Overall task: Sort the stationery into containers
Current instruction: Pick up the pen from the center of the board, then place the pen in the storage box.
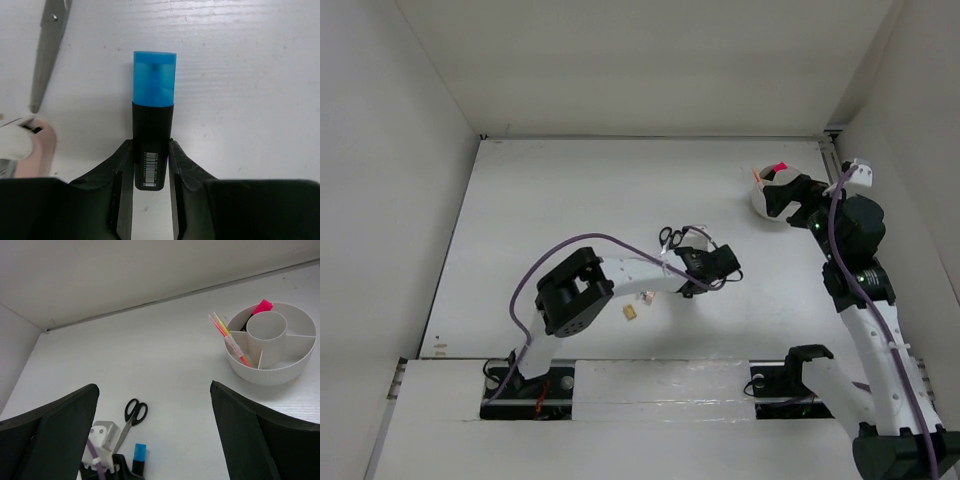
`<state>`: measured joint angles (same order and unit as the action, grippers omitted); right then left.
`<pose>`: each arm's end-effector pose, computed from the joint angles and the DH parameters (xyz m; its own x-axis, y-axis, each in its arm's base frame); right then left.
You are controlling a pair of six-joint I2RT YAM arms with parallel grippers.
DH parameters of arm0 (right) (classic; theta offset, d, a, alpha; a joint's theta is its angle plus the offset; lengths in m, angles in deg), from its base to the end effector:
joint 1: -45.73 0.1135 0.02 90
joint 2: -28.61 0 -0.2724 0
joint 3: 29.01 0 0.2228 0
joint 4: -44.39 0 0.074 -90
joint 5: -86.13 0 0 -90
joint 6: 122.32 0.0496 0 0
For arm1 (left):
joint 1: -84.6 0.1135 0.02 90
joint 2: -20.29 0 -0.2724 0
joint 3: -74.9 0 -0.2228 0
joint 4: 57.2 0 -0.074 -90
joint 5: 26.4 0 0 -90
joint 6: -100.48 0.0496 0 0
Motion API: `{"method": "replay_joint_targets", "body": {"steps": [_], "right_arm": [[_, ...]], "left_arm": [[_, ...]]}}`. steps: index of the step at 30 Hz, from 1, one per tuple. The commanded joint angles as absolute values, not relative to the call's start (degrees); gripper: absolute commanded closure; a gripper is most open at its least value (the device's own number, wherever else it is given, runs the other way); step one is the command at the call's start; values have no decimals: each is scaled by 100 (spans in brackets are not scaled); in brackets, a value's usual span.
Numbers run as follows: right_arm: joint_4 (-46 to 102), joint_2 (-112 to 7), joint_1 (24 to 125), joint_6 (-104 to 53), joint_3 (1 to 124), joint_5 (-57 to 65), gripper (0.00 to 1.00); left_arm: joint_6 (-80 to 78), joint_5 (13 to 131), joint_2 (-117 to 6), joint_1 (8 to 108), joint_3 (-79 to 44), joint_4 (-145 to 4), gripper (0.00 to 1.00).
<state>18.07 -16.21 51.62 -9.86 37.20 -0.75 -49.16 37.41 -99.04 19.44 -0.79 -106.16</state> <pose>0.1562 0.0188 0.3762 -0.1388 0.3692 -0.9189 -0.1119 0.9161 0.3849 0.1966 -0.3725 0.1867 -0.8233 -0.0647 -0.5640 0.0447 0.9830 -0.1781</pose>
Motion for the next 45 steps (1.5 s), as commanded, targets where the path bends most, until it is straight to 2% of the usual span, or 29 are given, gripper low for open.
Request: {"method": "replay_joint_targets", "body": {"steps": [1,8,14,27,31,35,36,39,40,42,44,45], "right_arm": [[2331,-1595,4873,-1009,3679,1059,1],[2674,-1727,4766,-885,3390,2493,1],[3665,-1613,5003,-9,2810,3146,1],[4212,-1990,6392,231,2362,2383,3],[4327,-2043,6542,283,2308,2277,8],[4397,-2043,6656,336,2256,2215,26],[4398,-2043,6656,336,2256,2215,36],[4502,-2043,6709,336,2256,2268,60],[4503,-2043,6709,336,2256,2268,82],[4503,-2104,6761,388,2308,2328,100],[4503,-2105,6762,389,2369,2382,100],[4503,-2157,6762,302,2370,2382,100]], "left_arm": [[-3692,3056,-8652,1877,-632,-9432,100],[-1434,3836,-6814,1877,-2399,-6846,100],[-667,4698,-6277,1877,-2847,-6105,100],[-464,5323,-5750,1877,-2954,-5586,100],[-411,5323,-5696,1877,-2954,-5586,100],[-411,5270,-5644,1877,-3023,-5586,100],[-411,5270,-5644,1877,-3024,-5516,100],[-411,5270,-5591,1877,-3138,-5454,100],[-411,5270,-5591,1877,-3138,-5454,100],[-411,5201,-5591,1877,-3190,-5454,100],[-411,5043,-5591,1877,-3191,-5515,100],[-411,4990,-5591,1877,-3191,-5515,90]]}}
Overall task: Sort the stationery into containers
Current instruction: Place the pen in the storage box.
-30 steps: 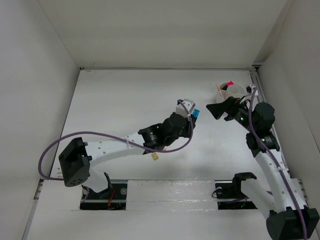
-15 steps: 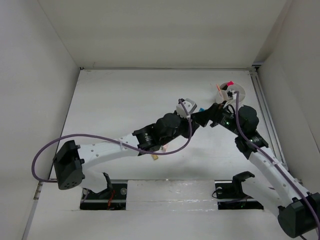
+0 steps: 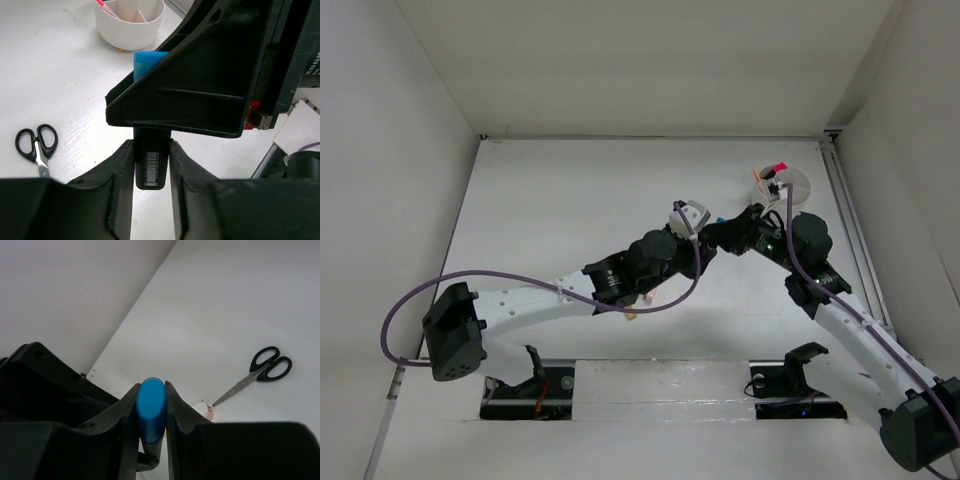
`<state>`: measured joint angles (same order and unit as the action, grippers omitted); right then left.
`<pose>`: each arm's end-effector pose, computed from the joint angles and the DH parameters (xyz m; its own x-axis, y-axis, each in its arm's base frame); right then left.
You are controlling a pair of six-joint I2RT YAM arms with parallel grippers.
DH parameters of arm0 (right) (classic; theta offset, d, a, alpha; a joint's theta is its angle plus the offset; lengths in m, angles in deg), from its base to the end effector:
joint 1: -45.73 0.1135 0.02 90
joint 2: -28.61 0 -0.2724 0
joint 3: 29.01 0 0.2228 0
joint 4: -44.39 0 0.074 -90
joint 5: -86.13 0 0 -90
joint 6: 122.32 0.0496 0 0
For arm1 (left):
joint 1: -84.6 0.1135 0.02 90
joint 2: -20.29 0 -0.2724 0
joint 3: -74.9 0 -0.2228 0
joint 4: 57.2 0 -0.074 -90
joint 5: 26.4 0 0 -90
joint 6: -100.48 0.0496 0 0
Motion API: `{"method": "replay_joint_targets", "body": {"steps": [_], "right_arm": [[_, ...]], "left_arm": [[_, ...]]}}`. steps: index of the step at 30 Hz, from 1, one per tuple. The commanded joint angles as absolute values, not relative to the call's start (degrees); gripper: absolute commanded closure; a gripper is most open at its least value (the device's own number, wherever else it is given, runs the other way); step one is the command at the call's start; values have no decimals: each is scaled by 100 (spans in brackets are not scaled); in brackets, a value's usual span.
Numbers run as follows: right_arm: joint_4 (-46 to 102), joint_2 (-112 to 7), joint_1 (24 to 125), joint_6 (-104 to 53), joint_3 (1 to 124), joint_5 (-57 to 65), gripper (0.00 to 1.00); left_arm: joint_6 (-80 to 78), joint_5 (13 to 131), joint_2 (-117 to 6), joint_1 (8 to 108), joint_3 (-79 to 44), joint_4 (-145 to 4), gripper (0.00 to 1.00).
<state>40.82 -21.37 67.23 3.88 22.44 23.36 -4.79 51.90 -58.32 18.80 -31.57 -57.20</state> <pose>0.1644 0.0891 0.3235 -0.4712 0.3788 -0.7965 -0.5862 0.5403 0.6037 0.1363 -0.2788 0.3500 -0.2484 -0.0763 -0.9656 0.7722 0.5862 -0.2450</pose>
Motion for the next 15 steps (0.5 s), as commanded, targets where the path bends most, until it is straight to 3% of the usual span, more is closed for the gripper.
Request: {"method": "replay_joint_targets", "body": {"steps": [1,2,3,8,15], "right_arm": [[4503,-2158,6814,231,2431,2382,100],[4503,-2236,6815,144,2484,2251,100],[4503,-2350,6815,4,2589,2111,100],[4380,-3202,6376,-559,3283,1855,100],[4257,-4520,5664,-1746,4530,1415,100]], "left_arm": [[-411,4928,-5591,1877,-3191,-5576,73],[-411,4928,-5591,1877,-3191,-5629,53],[-411,4928,-5495,1877,-3304,-5630,3],[-753,4648,-4951,1877,-3376,-6147,0],[-2175,3409,-4448,1877,-2752,-8755,0]]}}
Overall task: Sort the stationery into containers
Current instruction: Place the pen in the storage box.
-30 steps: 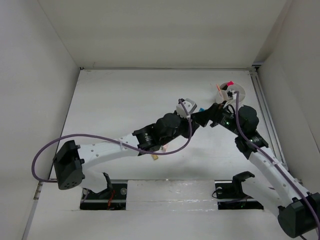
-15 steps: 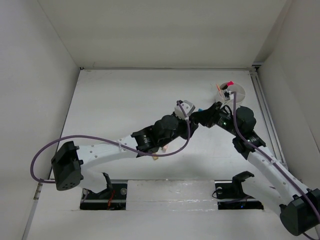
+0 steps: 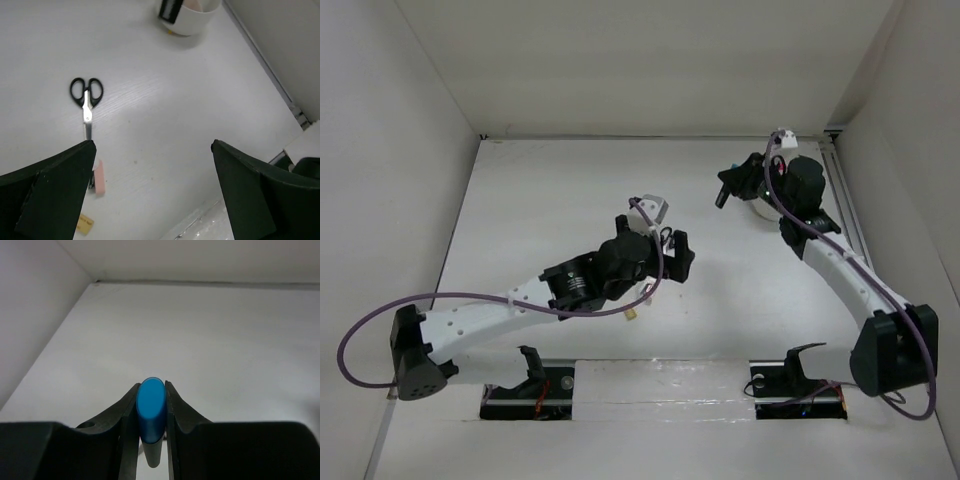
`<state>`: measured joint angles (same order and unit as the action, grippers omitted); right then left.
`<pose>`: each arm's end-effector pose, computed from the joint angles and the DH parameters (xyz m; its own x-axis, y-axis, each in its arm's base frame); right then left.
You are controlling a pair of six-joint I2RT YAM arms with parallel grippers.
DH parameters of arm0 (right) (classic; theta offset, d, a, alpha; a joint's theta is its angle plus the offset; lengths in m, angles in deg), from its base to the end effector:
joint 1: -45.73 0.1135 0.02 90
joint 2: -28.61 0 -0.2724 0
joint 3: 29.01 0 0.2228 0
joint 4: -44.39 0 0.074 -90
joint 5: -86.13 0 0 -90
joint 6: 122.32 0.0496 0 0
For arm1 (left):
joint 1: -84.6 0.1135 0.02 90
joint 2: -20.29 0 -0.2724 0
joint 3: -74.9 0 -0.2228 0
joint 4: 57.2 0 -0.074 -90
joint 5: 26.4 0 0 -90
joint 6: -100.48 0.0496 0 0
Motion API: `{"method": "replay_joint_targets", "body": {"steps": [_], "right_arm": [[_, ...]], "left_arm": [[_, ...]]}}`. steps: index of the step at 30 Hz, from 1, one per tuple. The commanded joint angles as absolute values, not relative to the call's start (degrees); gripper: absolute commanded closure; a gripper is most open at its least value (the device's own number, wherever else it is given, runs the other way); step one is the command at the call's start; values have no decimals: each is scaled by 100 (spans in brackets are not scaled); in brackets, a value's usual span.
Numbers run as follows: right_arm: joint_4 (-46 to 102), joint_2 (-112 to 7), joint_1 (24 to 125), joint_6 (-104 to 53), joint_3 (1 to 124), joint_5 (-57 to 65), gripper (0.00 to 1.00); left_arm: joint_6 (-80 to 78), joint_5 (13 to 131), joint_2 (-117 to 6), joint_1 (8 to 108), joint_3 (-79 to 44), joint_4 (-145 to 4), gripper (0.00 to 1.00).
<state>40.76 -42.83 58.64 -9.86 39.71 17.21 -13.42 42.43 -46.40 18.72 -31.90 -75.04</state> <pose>0.2644 0.0789 0.3479 -0.3124 0.2941 -0.9033 -0.4735 0.7761 0.4165 0.1191 -0.2222 0.3653 -0.3596 -0.1214 -0.9252 0.6133 0.7165 -0.3324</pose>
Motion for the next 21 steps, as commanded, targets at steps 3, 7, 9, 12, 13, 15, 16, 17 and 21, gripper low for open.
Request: {"method": "replay_joint_targets", "body": {"steps": [3,7,9,12,13,15,16,17,21], "right_arm": [[4257,-5276,5312,-2167,5189,1354,100],[4257,-6173,4812,-2353,5937,1642,100],[4537,-6619,4469,-2240,6139,1888,100],[4793,-6964,4108,-2046,6385,2268,100],[4793,-7104,4055,-2046,6439,2268,100],[4793,-7159,3924,-2046,6518,2207,100],[4793,-7211,3923,-2046,6518,2206,100],[4845,-7211,3845,-2046,6518,2206,100],[4794,-7352,3721,-2107,6632,2215,100]], "left_arm": [[-3099,2795,-4291,1877,-2462,-10399,0],[-3558,2485,-3809,1877,-2496,-11552,0],[-3558,2415,-3501,1877,-2680,-11641,0],[-3383,2413,-2929,1877,-2971,-11449,0],[-3225,2545,-2806,1877,-3023,-11309,0],[-3109,2695,-2551,1877,-3103,-11141,0],[-3109,2695,-2498,1877,-3103,-11141,0],[-3109,2695,-2445,1877,-3164,-11140,0],[-3004,2845,-2444,1877,-3165,-11035,0]]}}
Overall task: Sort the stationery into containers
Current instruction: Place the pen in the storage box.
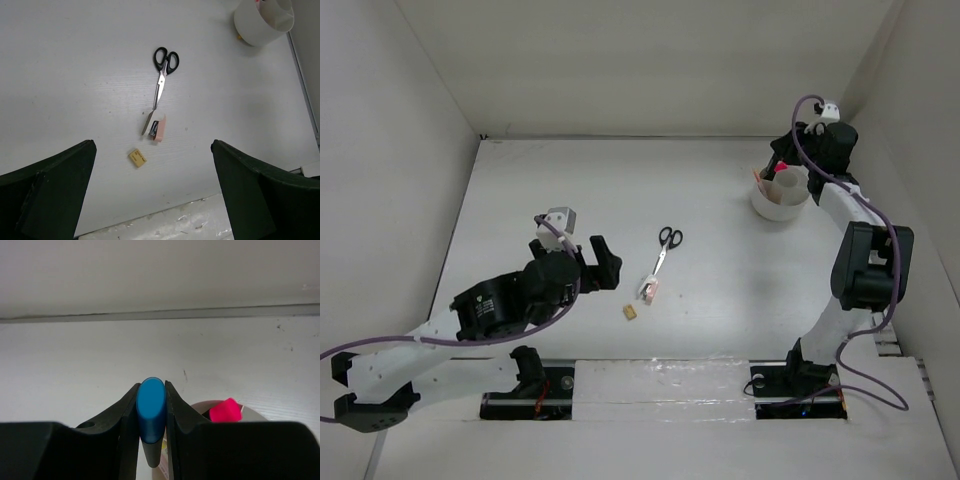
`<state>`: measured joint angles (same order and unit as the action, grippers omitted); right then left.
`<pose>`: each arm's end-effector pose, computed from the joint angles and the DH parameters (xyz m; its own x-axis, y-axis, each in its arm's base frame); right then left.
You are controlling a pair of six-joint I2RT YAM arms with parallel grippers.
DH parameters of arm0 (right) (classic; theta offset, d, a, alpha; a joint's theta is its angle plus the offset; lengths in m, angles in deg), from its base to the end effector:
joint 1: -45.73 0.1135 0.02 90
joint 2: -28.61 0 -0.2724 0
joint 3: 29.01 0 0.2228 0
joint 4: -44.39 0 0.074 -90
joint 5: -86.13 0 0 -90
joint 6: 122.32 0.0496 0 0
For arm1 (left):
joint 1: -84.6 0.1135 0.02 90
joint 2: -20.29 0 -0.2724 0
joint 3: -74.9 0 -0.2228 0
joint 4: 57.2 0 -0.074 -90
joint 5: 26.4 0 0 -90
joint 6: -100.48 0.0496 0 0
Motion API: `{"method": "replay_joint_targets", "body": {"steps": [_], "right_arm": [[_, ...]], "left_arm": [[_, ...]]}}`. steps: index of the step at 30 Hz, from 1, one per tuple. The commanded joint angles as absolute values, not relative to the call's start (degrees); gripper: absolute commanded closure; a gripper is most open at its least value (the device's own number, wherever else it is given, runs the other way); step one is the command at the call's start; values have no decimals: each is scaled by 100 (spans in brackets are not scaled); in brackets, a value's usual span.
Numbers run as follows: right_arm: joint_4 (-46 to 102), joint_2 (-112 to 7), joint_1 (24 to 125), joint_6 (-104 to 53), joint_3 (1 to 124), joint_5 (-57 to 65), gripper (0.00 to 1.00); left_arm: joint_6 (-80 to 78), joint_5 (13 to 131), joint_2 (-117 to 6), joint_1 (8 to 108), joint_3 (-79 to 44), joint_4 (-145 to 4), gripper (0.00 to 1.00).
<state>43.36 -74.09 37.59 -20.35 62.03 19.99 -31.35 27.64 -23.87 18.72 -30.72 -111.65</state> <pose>0.4132 -0.0388 0.3080 -0.2669 0.2298 -0.9359 -0.2104 0.9338 0.2893 0.0761 -0.0987 0.3686 -0.4717 -0.2674 -0.8402 0.2756 0.8604 -0.4286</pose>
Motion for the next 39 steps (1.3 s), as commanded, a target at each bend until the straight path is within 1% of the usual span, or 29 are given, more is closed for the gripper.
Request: {"method": "replay_joint_targets", "body": {"steps": [1,13,21,23,26,29,30,34,35,38,39], "right_arm": [[4793,-7422,3660,-2107,6633,2215,100],[4793,-8107,3484,-2318,6940,2416,100],[4740,-8213,3431,-2371,7072,2417,99],[4679,-8213,3378,-2424,7072,2469,96],[4679,-8266,3325,-2424,7072,2558,95],[4679,-8266,3325,-2424,7072,2558,90],[4679,-8266,3325,-2424,7072,2558,90],[4617,-8318,3325,-2476,7072,2619,84],[4617,-8319,3325,-2476,7072,2619,84],[4617,-8319,3325,-2476,7072,2698,78],[4617,-8319,3325,-2476,7072,2646,78]], "left_arm": [[-3004,2906,-2505,1877,-3165,-11035,0],[-2951,2959,-2708,1877,-3165,-11035,0],[-2951,3012,-2814,1877,-3165,-11035,0],[-2951,3012,-2814,1877,-3165,-11035,0],[-2890,2959,-2691,1877,-3165,-11035,0],[-2890,3020,-2629,1877,-3165,-10974,0],[-2890,3020,-2629,1877,-3165,-10974,0],[-2890,3020,-2629,1877,-3165,-10974,0],[-2890,3020,-2629,1877,-3165,-10974,0],[-2890,3020,-2629,1877,-3165,-10974,0],[-2890,3020,-2629,1877,-3165,-10974,0]]}}
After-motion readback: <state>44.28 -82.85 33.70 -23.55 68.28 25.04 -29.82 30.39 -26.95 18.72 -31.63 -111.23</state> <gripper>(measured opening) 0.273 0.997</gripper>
